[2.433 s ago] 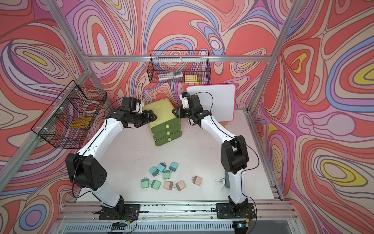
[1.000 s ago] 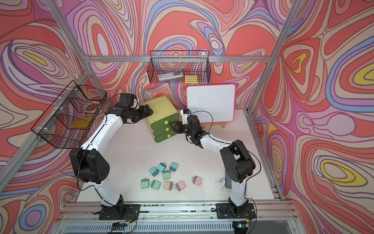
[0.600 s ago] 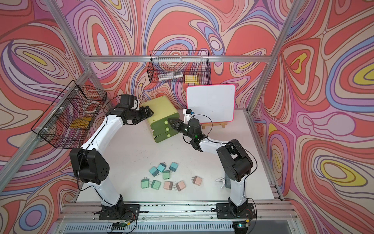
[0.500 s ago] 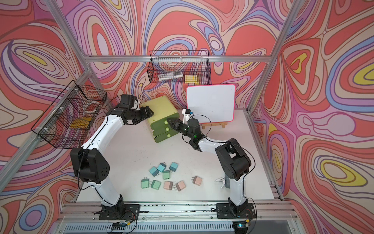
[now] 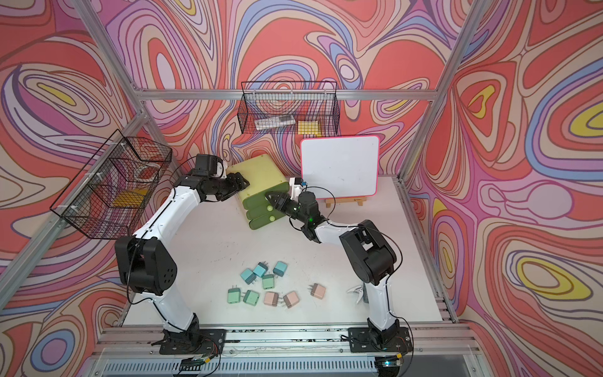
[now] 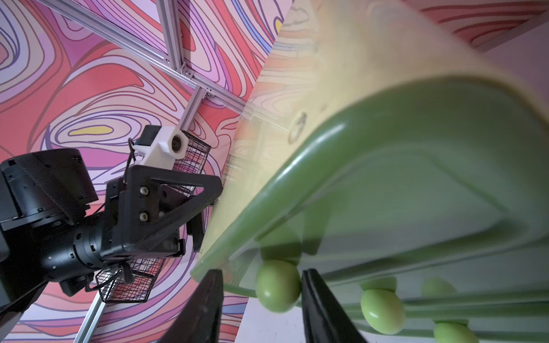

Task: Place the plugs into the drawer by color
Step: Open the drawer in the storage box.

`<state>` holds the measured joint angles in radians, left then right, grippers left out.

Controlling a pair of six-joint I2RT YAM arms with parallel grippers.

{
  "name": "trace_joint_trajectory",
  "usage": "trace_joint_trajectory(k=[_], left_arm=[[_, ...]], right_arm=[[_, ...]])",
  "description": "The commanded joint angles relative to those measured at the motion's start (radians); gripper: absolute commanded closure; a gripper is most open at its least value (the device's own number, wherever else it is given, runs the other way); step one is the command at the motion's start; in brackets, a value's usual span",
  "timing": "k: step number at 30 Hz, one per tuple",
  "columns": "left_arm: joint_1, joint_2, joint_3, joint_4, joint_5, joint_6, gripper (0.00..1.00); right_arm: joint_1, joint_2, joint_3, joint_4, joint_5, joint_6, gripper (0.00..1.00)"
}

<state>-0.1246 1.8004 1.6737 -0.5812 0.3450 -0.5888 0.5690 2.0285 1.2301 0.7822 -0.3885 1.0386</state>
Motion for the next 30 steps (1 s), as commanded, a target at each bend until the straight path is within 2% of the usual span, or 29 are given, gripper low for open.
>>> trace_joint_trajectory(k=[1, 9, 23, 30], left_arm=[[0.003, 0.011, -0.027, -0.037, -0.004, 0.002, 0.25], [0.003, 0.007, -0.034, -0.045, -0.013, 0.002, 0.25], [0.003, 0.014, -0.040, -0.045, -0.027, 0.012, 0.26], [0.003, 0.028, -0.038, -0.042, -0.039, 0.015, 0.26]], right_arm=[[0.009, 0.023, 0.018, 0.027, -0.017, 0.012, 0.56], [0.009, 0.035, 0.025, 0.033, -0.018, 0.015, 0.59], [0.012, 0.026, 0.039, -0.032, 0.001, -0.022, 0.85], [0.029, -0.036, 0.005, -0.108, 0.034, -0.076, 0.90]])
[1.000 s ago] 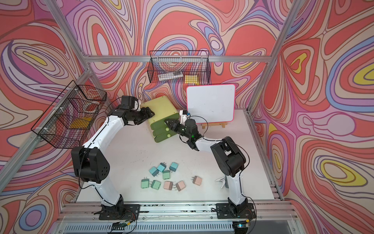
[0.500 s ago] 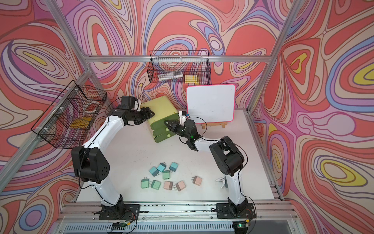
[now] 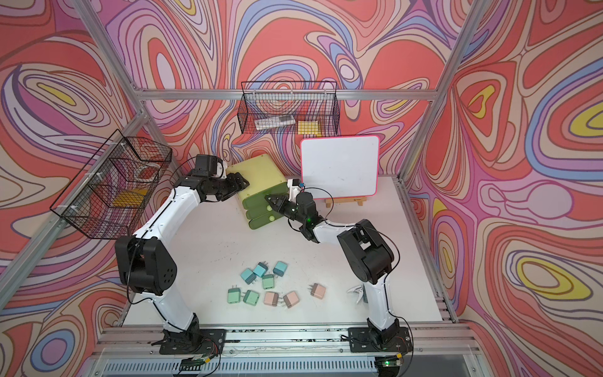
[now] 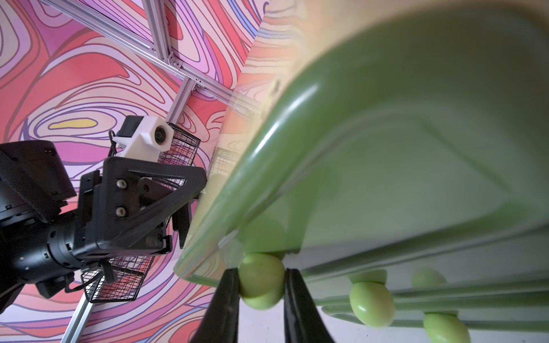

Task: Place the plugs into the drawer by color
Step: Open the drawer in the storage box.

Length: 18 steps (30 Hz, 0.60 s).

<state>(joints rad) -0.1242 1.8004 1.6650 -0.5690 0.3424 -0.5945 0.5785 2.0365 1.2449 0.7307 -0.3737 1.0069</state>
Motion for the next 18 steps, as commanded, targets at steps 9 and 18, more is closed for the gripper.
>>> trace_joint_trajectory(k=[9, 18], left_arm=[[0.005, 0.033, -0.035, -0.054, -0.040, 0.008, 0.26], [0.003, 0.026, -0.051, -0.036, -0.029, -0.010, 0.26]], right_arm=[[0.058, -0.179, -0.158, -0.092, 0.085, -0.093, 0.90], [0.108, -0.345, -0.315, -0.151, 0.178, -0.134, 0.90]])
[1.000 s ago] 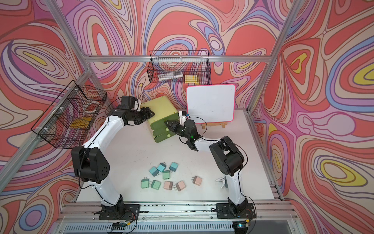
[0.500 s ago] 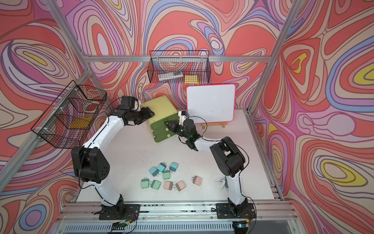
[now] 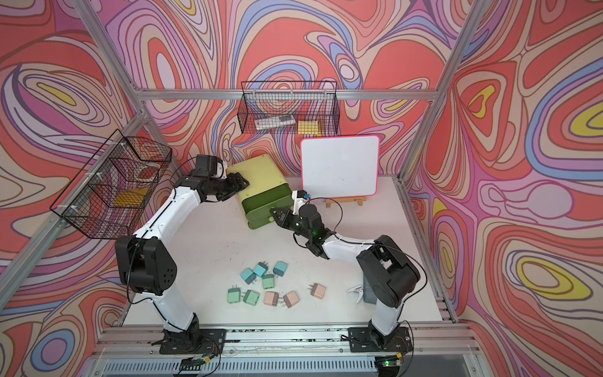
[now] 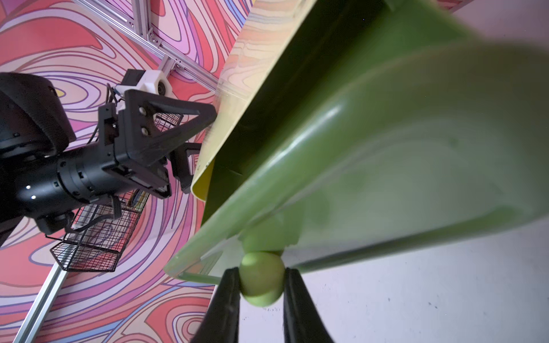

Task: Place the plugs into the drawer by color
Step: Open the drawer in the storage box, then pick up the plug from the center of the board.

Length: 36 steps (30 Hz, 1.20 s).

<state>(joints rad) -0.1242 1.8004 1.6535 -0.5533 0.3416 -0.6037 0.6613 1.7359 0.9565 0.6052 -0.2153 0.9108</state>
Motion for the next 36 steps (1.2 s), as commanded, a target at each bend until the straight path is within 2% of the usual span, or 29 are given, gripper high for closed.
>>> trace_joint_trajectory(k=[1, 11, 14, 20, 25, 28, 32, 36], left_arm=[[0.003, 0.022, -0.042, -0.050, -0.030, -0.003, 0.26], [-0.011, 0.019, -0.055, -0.039, -0.041, -0.009, 0.26], [-0.012, 0.017, -0.055, -0.042, -0.045, -0.007, 0.26], [-0.012, 0.006, -0.048, -0.048, -0.061, 0.005, 0.25], [-0.012, 0.001, -0.042, -0.057, -0.063, 0.007, 0.25], [-0.012, -0.016, -0.037, -0.074, -0.050, 0.003, 0.25], [-0.012, -0.056, -0.049, -0.083, -0.054, 0.001, 0.24], [-0.012, -0.079, -0.048, -0.110, -0.070, 0.020, 0.23]], right_arm=[[0.029, -0.054, -0.036, -0.031, 0.026, -0.039, 0.90], [0.060, -0.088, -0.073, -0.073, 0.058, -0.062, 0.86], [0.061, -0.076, -0.074, -0.086, 0.062, -0.077, 0.79], [0.061, -0.092, -0.063, -0.137, 0.062, -0.140, 0.59], [0.060, -0.172, -0.029, -0.265, 0.082, -0.254, 0.48], [0.064, -0.216, -0.033, -0.395, 0.067, -0.326, 0.45], [0.122, -0.252, -0.080, -0.581, 0.191, -0.410, 0.44], [0.235, -0.237, -0.055, -0.753, 0.413, -0.388, 0.44]])
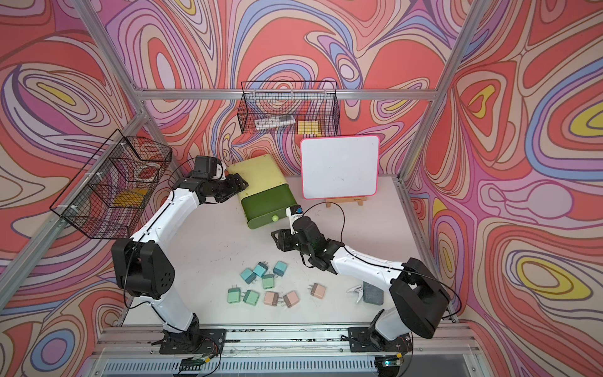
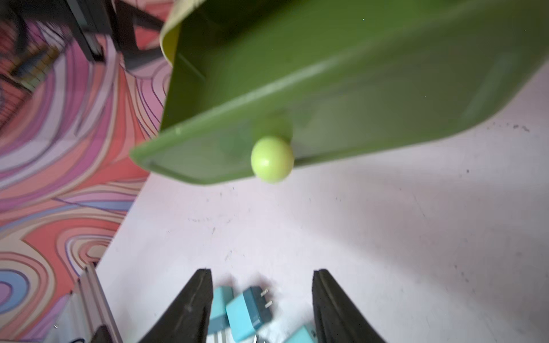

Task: Place the plugs into the drawer by color
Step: Pick up the plug from the center of the board.

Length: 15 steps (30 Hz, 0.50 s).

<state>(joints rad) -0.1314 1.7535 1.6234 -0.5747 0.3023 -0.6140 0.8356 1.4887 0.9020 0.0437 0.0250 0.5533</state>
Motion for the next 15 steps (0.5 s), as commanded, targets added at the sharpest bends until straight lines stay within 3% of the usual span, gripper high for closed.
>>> trace_joint_trajectory(k=[1, 8, 15], left_arm=[[-0.005, -0.039, -0.023, -0.094, -0.033, 0.036, 0.23], [-0.005, -0.060, -0.053, -0.090, -0.055, 0.061, 0.21], [-0.005, -0.081, -0.081, -0.075, -0.055, 0.073, 0.20]], right_arm=[[0.087, 0.029, 0.010, -0.227, 0.215, -0.016, 0.44], [0.198, 0.196, 0.096, -0.333, 0.364, 0.021, 0.32], [0.215, 0.255, 0.132, -0.349, 0.390, 0.041, 0.20]])
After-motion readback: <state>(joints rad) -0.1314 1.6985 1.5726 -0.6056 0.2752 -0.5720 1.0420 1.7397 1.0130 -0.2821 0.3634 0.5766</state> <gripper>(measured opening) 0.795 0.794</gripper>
